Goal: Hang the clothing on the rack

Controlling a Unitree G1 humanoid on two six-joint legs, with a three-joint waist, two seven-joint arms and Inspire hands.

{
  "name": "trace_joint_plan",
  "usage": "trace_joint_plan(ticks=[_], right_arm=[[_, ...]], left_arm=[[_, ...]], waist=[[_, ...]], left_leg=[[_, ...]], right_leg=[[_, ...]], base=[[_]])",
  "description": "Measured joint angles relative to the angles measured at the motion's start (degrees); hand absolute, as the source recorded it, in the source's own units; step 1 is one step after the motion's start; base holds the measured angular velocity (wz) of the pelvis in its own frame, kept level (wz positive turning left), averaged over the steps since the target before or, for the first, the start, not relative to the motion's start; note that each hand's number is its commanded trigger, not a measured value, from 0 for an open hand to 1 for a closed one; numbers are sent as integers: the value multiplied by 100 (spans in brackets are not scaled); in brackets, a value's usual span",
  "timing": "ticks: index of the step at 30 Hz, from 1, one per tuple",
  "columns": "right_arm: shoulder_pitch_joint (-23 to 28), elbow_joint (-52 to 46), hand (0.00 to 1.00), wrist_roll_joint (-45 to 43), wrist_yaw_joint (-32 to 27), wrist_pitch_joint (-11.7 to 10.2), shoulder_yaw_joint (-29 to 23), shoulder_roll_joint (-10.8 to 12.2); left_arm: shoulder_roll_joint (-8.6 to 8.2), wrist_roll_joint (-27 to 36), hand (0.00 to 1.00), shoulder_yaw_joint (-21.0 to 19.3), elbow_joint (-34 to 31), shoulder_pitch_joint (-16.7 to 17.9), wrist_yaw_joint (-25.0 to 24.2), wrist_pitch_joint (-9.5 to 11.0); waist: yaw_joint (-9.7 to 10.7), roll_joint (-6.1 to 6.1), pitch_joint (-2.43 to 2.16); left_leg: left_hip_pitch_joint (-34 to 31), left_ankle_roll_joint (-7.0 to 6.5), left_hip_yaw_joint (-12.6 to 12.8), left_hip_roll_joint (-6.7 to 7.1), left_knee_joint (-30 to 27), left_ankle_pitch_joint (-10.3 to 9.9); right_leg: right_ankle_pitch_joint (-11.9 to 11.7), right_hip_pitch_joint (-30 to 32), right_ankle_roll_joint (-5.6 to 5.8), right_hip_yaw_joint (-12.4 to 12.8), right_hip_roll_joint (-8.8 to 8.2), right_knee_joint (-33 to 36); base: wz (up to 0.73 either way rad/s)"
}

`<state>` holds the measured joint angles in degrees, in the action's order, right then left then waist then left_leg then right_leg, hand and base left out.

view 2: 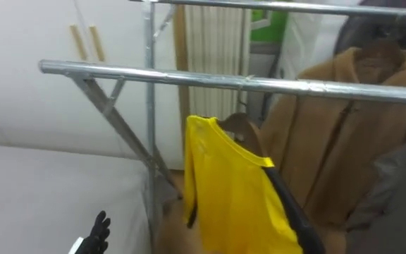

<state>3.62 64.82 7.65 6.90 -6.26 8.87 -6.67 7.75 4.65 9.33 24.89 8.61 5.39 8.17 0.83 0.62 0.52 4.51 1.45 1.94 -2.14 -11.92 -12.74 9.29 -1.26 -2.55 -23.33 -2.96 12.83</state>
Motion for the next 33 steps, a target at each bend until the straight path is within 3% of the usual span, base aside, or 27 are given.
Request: trace_joint_plan(ticks=[3, 5, 6, 8, 9, 10, 11, 12, 13, 14, 15, 17, 18, 19, 20, 21, 22, 25, 26, 27, 29, 30, 31, 32, 33], right_arm=[[-52, 28, 0, -23, 19, -2, 7, 20], [-62, 85, 0, -30, 3, -9, 25, 22], [-102, 194, 0, -25, -12, -12, 54, 20], [-121, 278, 0, -22, -35, 2, 55, 16], [-145, 387, 0, -21, -50, 3, 67, 12], [-178, 487, 0, -23, -49, 10, 74, 16], [-261, 677, 0, -26, -47, 15, 75, 13], [-298, 785, 0, -19, -49, 16, 74, -7], [-350, 934, 0, 2, -45, 18, 67, -28], [-357, 974, 0, 3, -47, 20, 50, -38], [-369, 1052, 0, -33, -46, 32, -6, -59], [-387, 1059, 0, -124, -51, 121, -96, -78], [-436, 1061, 0, -116, -57, 154, -296, -74], [-516, 1061, 0, -116, -87, 197, -477, -87], [-587, 1068, 0, -116, -112, 220, -513, -99], [-700, 1065, 0, -118, -159, 218, -517, -112], [-720, 1044, 0, -115, -208, 206, -512, -105], [-685, 1031, 0, -81, -252, 224, -499, -75], [-696, 1004, 0, -81, -259, 222, -503, -70], [-689, 901, 0, -81, -299, 212, -507, -76], [-679, 816, 0, 25, -426, 208, -504, -89], [-657, 816, 0, 168, -506, 203, -524, -91], [-616, 815, 0, 211, -531, 198, -554, -101], [-540, 806, 0, 258, -572, 148, -574, -124], [-523, 806, 0, 324, -612, 110, -565, -151]], left_arm=[[2, -86, 0, -26, 139, 137, -2, 20], [-31, -90, 0, -23, 253, 294, -19, 25], [-51, -80, 0, -19, 264, 396, -64, 15], [-81, -19, 0, -20, 261, 474, -149, 9], [-90, 20, 0, -16, 243, 459, -214, -36], [-91, 17, 0, -16, 224, 439, -237, -57], [-97, 20, 0, -17, 194, 391, -284, -66], [-116, 19, 0, -13, 195, 297, -360, -81], [-140, 18, 0, 0, 195, 167, -436, -87], [-150, 17, 0, 10, 194, 101, -480, -87], [-171, 2, 0, 8, 198, 23, -579, -83], [-153, -35, 0, 0, 213, -15, -719, -82], [-134, -40, 0, -14, 222, -21, -765, -83], [-133, -43, 0, -19, 258, -16, -782, -82], [-128, -42, 0, -20, 317, -18, -785, -82], [-120, -32, 0, -17, 461, -27, -791, -94], [-123, -12, 0, 3, 627, -98, -818, -112], [-48, -11, 0, 253, 736, -183, -814, -113], [-30, -13, 0, 284, 742, -180, -818, -114], [-14, -21, 0, 317, 744, -189, -825, -116], [-27, -11, 0, 371, 744, -225, -829, -117], [-19, -22, 0, 458, 744, -278, -823, -118], [-20, -25, 0, 502, 743, -303, -822, -117], [-15, -25, 0, 547, 743, -363, -815, -117], [-31, -24, 0, 573, 779, -466, -795, -116]], waist=[[-248, -23, -3], [-305, -52, -6], [-300, -72, -4], [-288, -104, 6], [-244, -112, 4], [-248, -97, 8], [-248, -84, 12], [-201, -81, 17], [-117, -71, 24], [-119, -48, 31], [-169, 45, 45], [-297, 78, 28], [-278, 90, 30], [-324, 90, 16], [-333, 81, 14], [-257, 83, 10], [-181, 128, 12], [-213, 341, -22], [-222, 381, -18], [-208, 411, 1], [-140, 359, 28], [68, 295, 39], [191, 222, 60], [340, 201, 16], [430, 213, -1]], left_leg=[[-16, 1, -138, 29, -46, 0], [-85, 1, -228, 45, -118, 0], [-201, 2, -253, 48, -192, 0], [-474, 11, -66, 28, -321, 6], [-679, 10, 461, -107, -415, 41], [-775, -10, 799, -163, -468, 96], [-948, -71, 1442, -273, -566, 194], [-1073, -171, 2130, -396, -639, 285], [-1162, -261, 2649, -490, -731, 342], [-1163, -299, 2828, -532, -827, 339], [-1157, -365, 3197, -641, -1038, 282], [-1046, -334, 3465, -748, -1292, 78], [-1011, -297, 3520, -762, -1343, -19], [-1058, -270, 3461, -750, -1347, -68], [-1086, -286, 3382, -735, -1304, -88], [-1095, -320, 3217, -655, -1276, -175], [-1075, -350, 3051, -560, -1269, -187], [-886, -416, 3097, -437, -1288, -158], [-852, -418, 3087, -407, -1277, -159], [-835, -450, 3074, -396, -1293, -184], [-830, -484, 2991, -413, -1297, -212], [-816, -490, 2711, -447, -1257, -216], [-828, -511, 2539, -456, -1215, -235], [-878, -522, 2295, -368, -1186, -339], [-914, -539, 2162, -261, -1219, -399]], right_leg=[[124, -28, -2, -141, -64, 113], [171, -75, 8, -314, -99, 81], [185, -81, 11, -464, -120, 86], [211, -86, 17, -850, -182, 91], [260, -85, 22, -1209, -262, 142], [292, -88, 26, -1385, -320, 185], [336, -135, 42, -1736, -400, 196], [398, -232, 71, -2232, -485, 165], [498, -348, 126, -2759, -578, 227], [548, -370, 149, -3002, -626, 261], [668, -459, 205, -3402, -730, 409], [799, -664, 298, -3870, -794, 520], [865, -775, 382, -4118, -819, 617], [943, -835, 451, -4200, -905, 820], [981, -864, 455, -4199, -963, 970], [1008, -863, 449, -3942, -1076, 1269], [1006, -824, 444, -3408, -1222, 1626], [933, -578, 400, -2481, -1516, 2371], [893, -540, 382, -2337, -1555, 2495], [749, -474, 365, -2146, -1574, 2730], [350, -361, 313, -1756, -1535, 3068], [13, -214, 316, -1477, -1489, 3328], [-9, -146, 339, -1349, -1479, 3413], [185, 1, 459, -1072, -1450, 3429], [482, 214, 500, -764, -1509, 3451]], base=[[37], [46], [80], [106], [110], [140], [156], [221], [207], [201], [137], [143], [150], [110], [83], [90], [101], [81], [29], [28], [52], [77], [101], [85], [74]])
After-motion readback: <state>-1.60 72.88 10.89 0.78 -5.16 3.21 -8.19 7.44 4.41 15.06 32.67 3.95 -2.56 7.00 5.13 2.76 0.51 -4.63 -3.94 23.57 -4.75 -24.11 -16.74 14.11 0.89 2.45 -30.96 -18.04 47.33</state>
